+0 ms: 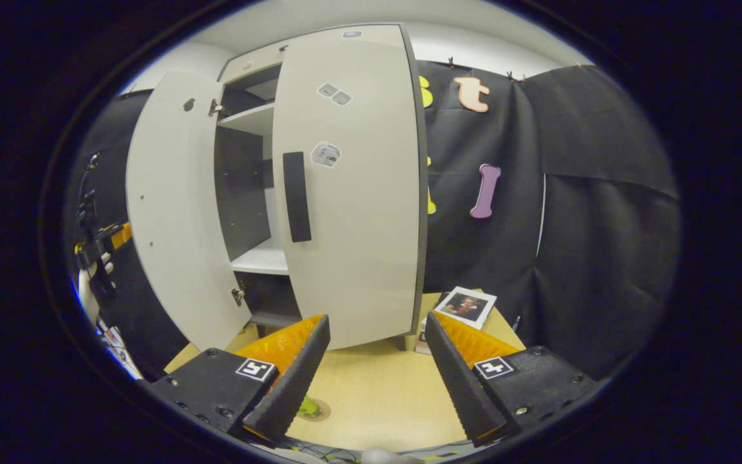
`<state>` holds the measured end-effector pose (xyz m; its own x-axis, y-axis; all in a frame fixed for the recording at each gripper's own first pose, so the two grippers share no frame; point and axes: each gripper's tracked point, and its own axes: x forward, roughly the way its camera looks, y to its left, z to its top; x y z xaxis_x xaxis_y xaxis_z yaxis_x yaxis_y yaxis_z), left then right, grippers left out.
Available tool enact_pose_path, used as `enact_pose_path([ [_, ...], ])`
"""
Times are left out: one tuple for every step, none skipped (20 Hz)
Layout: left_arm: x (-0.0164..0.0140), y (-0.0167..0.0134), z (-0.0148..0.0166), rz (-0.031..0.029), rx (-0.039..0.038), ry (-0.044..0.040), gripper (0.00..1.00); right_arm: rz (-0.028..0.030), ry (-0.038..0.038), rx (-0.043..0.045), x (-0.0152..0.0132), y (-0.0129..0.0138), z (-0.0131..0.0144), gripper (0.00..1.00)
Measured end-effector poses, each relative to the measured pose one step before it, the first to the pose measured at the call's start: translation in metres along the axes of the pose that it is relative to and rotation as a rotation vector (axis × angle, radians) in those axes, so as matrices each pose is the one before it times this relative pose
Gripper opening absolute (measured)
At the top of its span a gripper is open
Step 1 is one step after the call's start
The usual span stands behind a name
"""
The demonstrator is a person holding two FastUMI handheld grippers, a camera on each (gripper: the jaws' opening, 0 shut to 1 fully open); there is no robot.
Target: Grasp the bottle in the cabinet with the left hand and place it on the coaster, then close the right door with the right hand and the left door with the left hand.
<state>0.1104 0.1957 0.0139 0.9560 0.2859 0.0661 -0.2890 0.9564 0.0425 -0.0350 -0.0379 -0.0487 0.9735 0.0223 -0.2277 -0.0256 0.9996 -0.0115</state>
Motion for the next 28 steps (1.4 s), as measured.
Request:
enact_pose_path([
  [-0.00031, -0.00415, 0.00083, -0.00630, 0.00163, 0.00081, 0.88, 0.00386, -0.00244, 0.00007, -0.00036, -0.00024, 0.00000, 0.98],
  [-0.00063, -0.00476, 0.00187, -0.00410, 0.00054, -0.00318, 0.87, 0.00262, -0.00262, 0.00002, 0.00053, 0.00017, 0.00048, 0.98],
  [-0.00080, -0.00644, -0.00022, -0.00673, 0.00167, -0.00302, 0.88, 0.00210, -0.00170, -0.00059, 0.00034, 0.00016, 0.00033, 0.98],
  [-0.00278, -0.00644, 0.00075, -0.00840, 0.00072, -0.00391, 0.88, -0.00171, -0.00030, -0.00012, 0.00048, -0.00084, 0.00012, 0.98],
  [-0.00204, -0.00550, 0.00037, -0.01021, -0.00207, -0.00180, 0.87, -0.00182, -0.00045, 0.00108, -0.00012, -0.00121, 0.00021, 0.98],
  [-0.00145, -0.00730, 0.00127, -0.01477, -0.00121, -0.00369, 0.87, -0.00025, 0.00234, 0.00173, -0.00007, -0.00003, -0.00024, 0.98],
  [-0.00020, -0.00773, 0.00061, -0.01767, -0.00394, -0.00102, 0.88, -0.00444, 0.00127, 0.00156, -0.00062, -0.00174, -0.00037, 0.98],
  [-0.00031, -0.00782, 0.00045, -0.01807, -0.00595, -0.00010, 0.88, -0.00657, -0.00020, 0.00089, -0.00080, -0.00156, -0.00014, 0.98],
  [0.00055, -0.00881, 0.00071, -0.01944, -0.00473, -0.00107, 0.88, -0.00701, -0.00112, 0.00244, -0.00023, -0.00189, 0.00044, 0.98],
  [0.00016, -0.00866, 0.00063, -0.02019, -0.00255, -0.00320, 0.88, -0.00706, 0.00123, 0.00356, 0.00310, 0.00021, 0.00207, 0.98],
  [0.00019, -0.00746, 0.00028, -0.01957, -0.00280, 0.00210, 0.88, -0.00748, 0.00153, 0.00441, -0.00093, -0.00111, 0.00021, 0.98],
  [0.00044, -0.00853, 0.00024, -0.01964, -0.00665, 0.00181, 0.87, -0.00695, 0.00040, 0.00386, -0.00078, -0.00110, -0.00001, 0.95],
  [0.00095, -0.01025, 0.00042, -0.02215, -0.00903, 0.00377, 0.88, -0.00717, 0.00062, 0.00215, -0.00135, -0.00098, -0.00006, 0.95],
  [0.00220, -0.00961, 0.00144, -0.02133, -0.01355, 0.00159, 0.88, -0.00598, -0.00158, 0.00112, -0.00066, -0.00086, 0.00013, 0.95],
  [0.00351, -0.01035, 0.00011, -0.02233, -0.01081, 0.00342, 0.88, -0.00520, -0.00138, 0.00117, -0.00179, -0.00034, -0.00084, 0.95],
  [0.00292, -0.00684, -0.00080, -0.01359, -0.00734, 0.00327, 0.92, -0.00511, -0.00083, 0.00208, -0.00207, -0.00208, -0.00039, 0.98],
  [0.00251, -0.00516, -0.00143, -0.00439, -0.00279, 0.00477, 0.88, -0.00364, 0.00040, 0.00265, -0.00130, -0.00068, 0.00050, 0.98],
  [0.00320, -0.00493, 0.00012, -0.00971, -0.00763, -0.00241, 0.87, -0.00298, -0.00522, 0.00387, -0.00058, -0.00029, 0.00132, 0.98],
  [0.00033, -0.00429, 0.00214, -0.00764, -0.00723, 0.00197, 0.97, -0.00428, -0.00718, 0.00381, -0.00078, 0.00012, 0.00175, 0.98],
  [0.00001, -0.00289, -0.00036, -0.00496, -0.00536, 0.00362, 0.96, -0.00334, -0.00596, 0.00328, -0.00042, 0.00011, 0.00027, 0.98],
  [-0.00163, -0.00210, -0.00041, -0.00472, 0.00084, 0.00074, 0.96, -0.00126, -0.00476, 0.00295, -0.00053, 0.00070, 0.00026, 0.98],
  [-0.00260, -0.00053, -0.00003, -0.00267, 0.00704, 0.00212, 0.96, 0.00021, -0.00177, 0.00155, -0.00032, 0.00108, -0.00060, 0.98],
  [-0.00222, -0.00129, -0.00169, -0.00434, 0.00921, 0.00367, 0.96, 0.00085, 0.00342, 0.00034, -0.00050, 0.00138, -0.00096, 0.98],
  [-0.00381, 0.00010, -0.00174, -0.00061, 0.00615, 0.00561, 0.96, 0.00463, -0.00029, 0.00245, -0.00166, 0.00153, -0.00097, 0.98],
  [-0.00357, -0.00058, -0.00116, -0.00269, 0.00203, 0.00656, 0.96, 0.00493, -0.00004, 0.00133, -0.00103, 0.00243, 0.00026, 0.98],
  [-0.00468, -0.00125, -0.00251, -0.00350, -0.00204, 0.00988, 0.96, 0.00517, -0.00266, -0.00042, -0.00078, 0.00185, -0.00029, 0.98],
  [-0.00388, -0.00123, -0.00173, -0.00290, -0.00303, 0.00837, 0.96, 0.00437, -0.00233, -0.00274, -0.00058, 0.00217, 0.00118, 0.98],
  [-0.00453, -0.00217, -0.00262, -0.00312, -0.00633, 0.01041, 0.96, 0.00503, -0.00602, -0.00249, -0.00057, 0.00143, 0.00109, 0.98],
])
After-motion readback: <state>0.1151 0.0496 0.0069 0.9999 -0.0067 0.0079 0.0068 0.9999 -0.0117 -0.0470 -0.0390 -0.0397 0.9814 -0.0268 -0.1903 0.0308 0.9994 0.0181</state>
